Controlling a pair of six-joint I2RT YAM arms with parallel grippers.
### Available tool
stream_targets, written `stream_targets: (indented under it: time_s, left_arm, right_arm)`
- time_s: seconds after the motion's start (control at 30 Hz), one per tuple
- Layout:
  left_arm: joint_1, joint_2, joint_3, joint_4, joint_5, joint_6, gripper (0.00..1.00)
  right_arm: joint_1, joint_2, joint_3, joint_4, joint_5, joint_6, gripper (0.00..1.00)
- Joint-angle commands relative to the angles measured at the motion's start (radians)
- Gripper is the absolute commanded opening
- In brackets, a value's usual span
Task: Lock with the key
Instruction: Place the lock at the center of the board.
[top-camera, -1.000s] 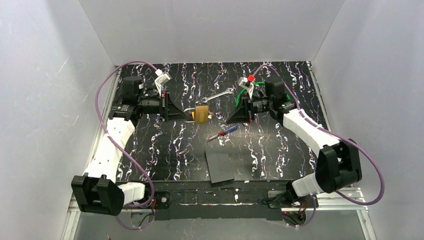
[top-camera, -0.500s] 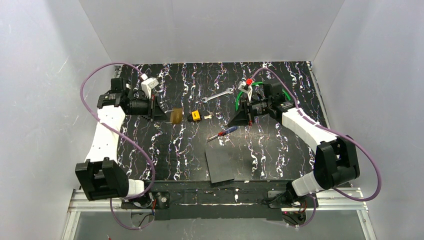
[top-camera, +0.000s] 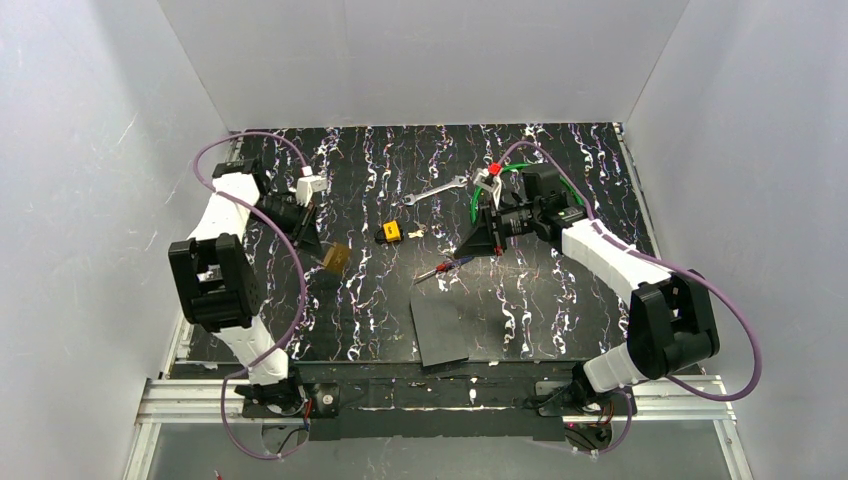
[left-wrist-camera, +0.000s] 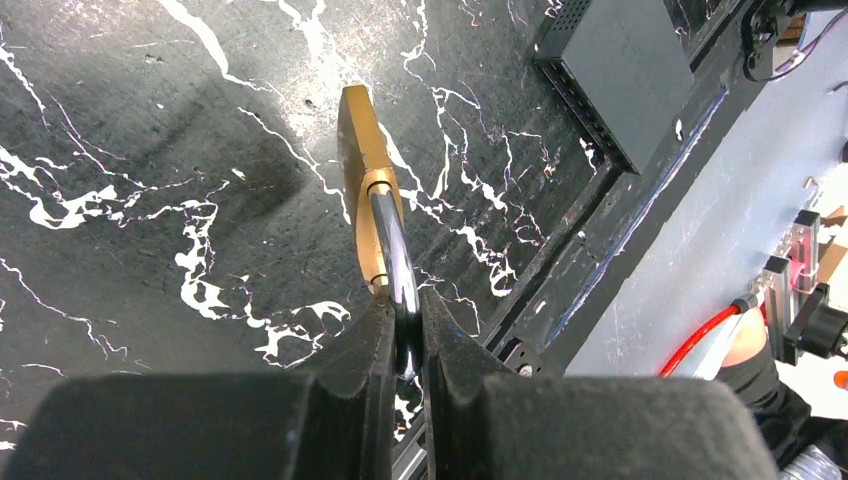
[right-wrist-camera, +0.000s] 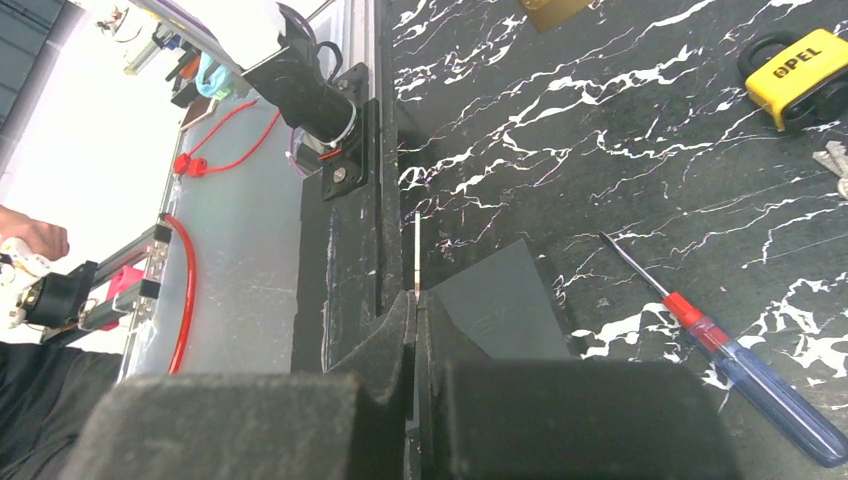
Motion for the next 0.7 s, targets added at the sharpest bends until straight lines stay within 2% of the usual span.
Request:
stream_targets:
  time_s: [0.0, 0.23, 0.4, 0.67]
  left_arm:
    - [0.006, 0.039, 0.088, -0.048, 0.091, 0.032, 0.0]
    - [0.034, 0.143, 0.13, 0.043, 0.144, -0.078, 0.0]
    - [0.073, 0.227, 0.186, 0.059, 0.179, -0.131, 0.0]
    - [0.125, 0.283, 0.153, 0.184, 0.168, -0.238, 0.0]
  right_arm:
    - [0.022, 0.001, -0.017, 0.057, 0.013, 0.009, 0.01]
    - [0.052, 0.003, -0.055, 0.224, 0.079, 0.144, 0.01]
    - [0.097, 0.034, -0.054, 0.338, 0.189, 0.238, 0.01]
    - [0.18, 0.142, 0.03, 0.381, 0.344, 0.289, 0.01]
